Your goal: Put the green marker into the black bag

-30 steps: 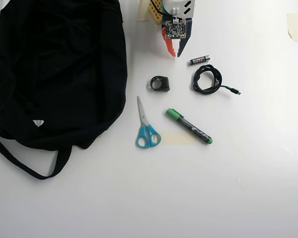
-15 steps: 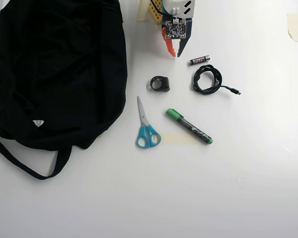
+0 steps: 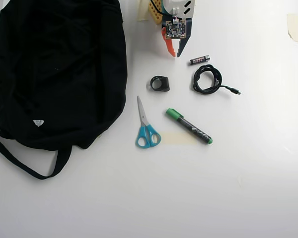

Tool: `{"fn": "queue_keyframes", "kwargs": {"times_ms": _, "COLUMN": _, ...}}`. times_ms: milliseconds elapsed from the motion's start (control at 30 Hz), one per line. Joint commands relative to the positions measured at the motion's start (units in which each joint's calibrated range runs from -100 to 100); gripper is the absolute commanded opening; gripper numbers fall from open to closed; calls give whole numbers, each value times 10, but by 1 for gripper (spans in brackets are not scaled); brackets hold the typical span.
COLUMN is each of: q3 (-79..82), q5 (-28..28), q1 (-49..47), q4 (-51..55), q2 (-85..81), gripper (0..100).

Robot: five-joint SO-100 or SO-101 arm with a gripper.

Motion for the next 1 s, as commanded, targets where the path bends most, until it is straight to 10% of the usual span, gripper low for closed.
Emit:
{"fn": "queue_keyframes", "kwargs": {"times_ms": 0, "q3": 14, "q5": 3, "q1": 5, "q4": -2, "q2": -4, "gripper": 2}}
{"fn": "queue_keyframes", "kwargs": {"times_ms": 600, "q3": 10, "q5": -1, "q1": -1, "q4": -19, "q2": 2, "gripper": 2}}
{"fn": "queue_keyframes", "kwargs": {"times_ms": 967, "q3": 10, "q5": -2, "q1": -2, "q4": -343, "q2": 7, "gripper": 2}}
